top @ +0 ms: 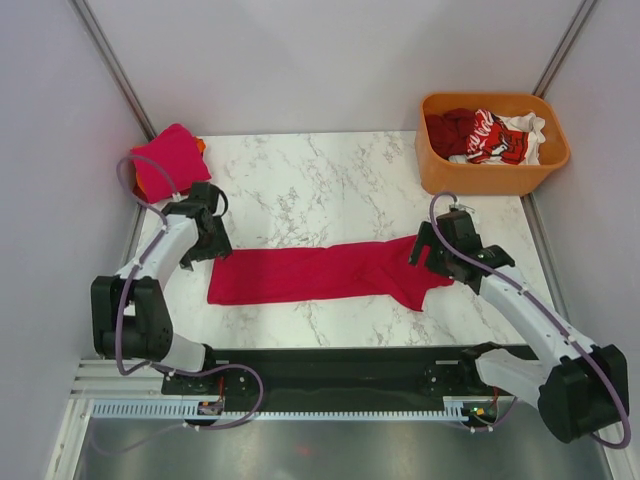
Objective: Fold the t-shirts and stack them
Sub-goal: Fold the tshirt
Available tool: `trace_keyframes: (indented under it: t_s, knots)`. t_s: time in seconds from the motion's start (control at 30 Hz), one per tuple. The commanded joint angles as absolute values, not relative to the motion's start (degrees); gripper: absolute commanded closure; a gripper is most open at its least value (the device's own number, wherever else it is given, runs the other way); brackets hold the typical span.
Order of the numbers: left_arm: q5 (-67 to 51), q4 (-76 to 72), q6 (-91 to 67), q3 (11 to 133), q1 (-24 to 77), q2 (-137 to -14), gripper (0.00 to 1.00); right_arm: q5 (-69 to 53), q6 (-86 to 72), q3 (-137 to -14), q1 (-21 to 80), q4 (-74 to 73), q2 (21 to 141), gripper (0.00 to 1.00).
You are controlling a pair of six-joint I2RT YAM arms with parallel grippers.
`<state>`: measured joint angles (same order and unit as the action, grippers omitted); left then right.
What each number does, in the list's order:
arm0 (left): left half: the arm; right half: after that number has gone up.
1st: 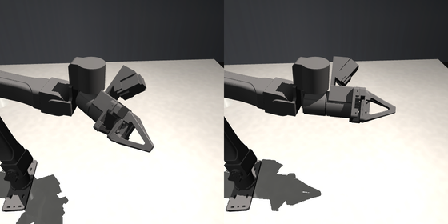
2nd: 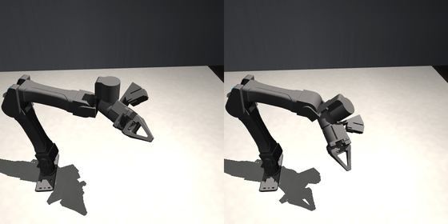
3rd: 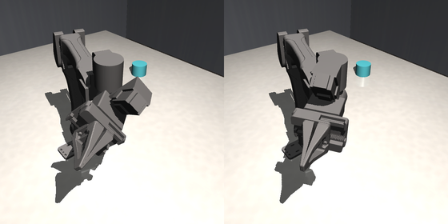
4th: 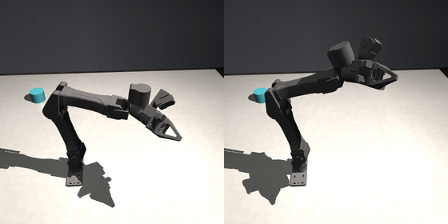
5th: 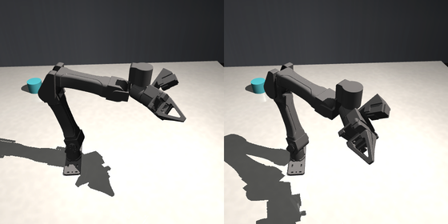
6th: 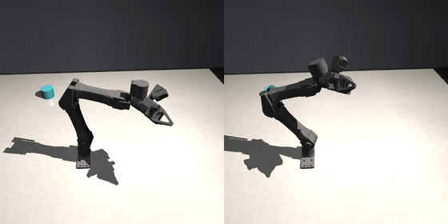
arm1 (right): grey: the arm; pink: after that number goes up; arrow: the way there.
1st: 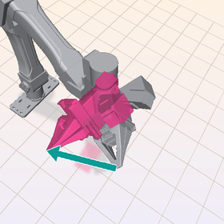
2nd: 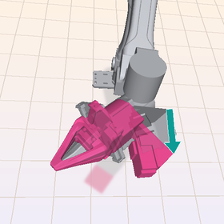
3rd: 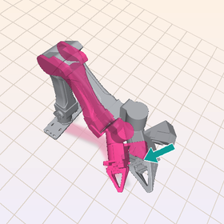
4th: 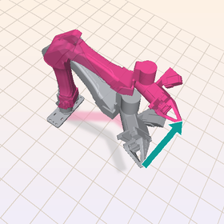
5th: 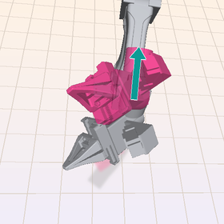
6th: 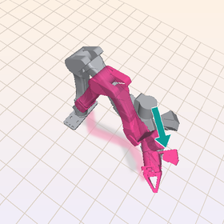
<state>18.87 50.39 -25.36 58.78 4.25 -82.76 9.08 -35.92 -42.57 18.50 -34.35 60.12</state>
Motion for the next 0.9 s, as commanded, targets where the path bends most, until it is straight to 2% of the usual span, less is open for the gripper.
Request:
trace_keyframes:
  t_s: [0.0,0.27,0.53,0.57,0.67,0.7,0.73,0.77,0.8,0.87]
  knots:
    - [17.84,49.40,-26.71,62.22,4.13,-86.30,0.19,7.22,-36.92,-44.74,17.50,-30.16,64.76,0.02]
    - [15.38,48.34,-29.53,65.12,4.22,-95.18,0.19,1.41,-36.74,-41.14,8.45,-23.39,73.11,0.02]
    - [15.38,48.34,-29.53,66.36,4.13,-102.74,0.19,-2.20,-38.41,-37.00,8.09,-17.58,79.53,0.05]
    - [15.38,48.34,-29.53,66.18,4.13,-103.27,0.19,-2.98,-38.23,-36.65,8.09,-16.27,81.37,0.08]
    - [15.38,48.34,-29.53,65.74,4.13,-104.76,0.19,-3.78,-37.88,-37.35,8.00,-13.81,84.89,0.39]
    - [12.77,47.73,-32.92,65.74,4.13,-105.29,0.76,-4.39,-37.88,-37.70,8.09,-13.19,85.69,0.66]
    - [12.92,46.68,-32.96,65.83,4.13,-105.64,0.83,-4.48,-37.97,-38.23,8.09,-12.57,86.56,0.74]
    - [13.01,46.67,-32.78,65.83,4.13,-105.99,0.98,-4.66,-37.88,-39.71,8.00,-11.87,88.49,0.81]
    - [12.75,46.58,-32.96,65.83,4.04,-106.34,0.98,-4.48,-37.88,-40.77,8.09,-11.69,89.55,0.89]
    - [9.95,46.50,-34.18,64.17,3.69,-106.00,0.98,-3.96,-37.27,-45.32,8.00,-11.86,93.49,0.94]
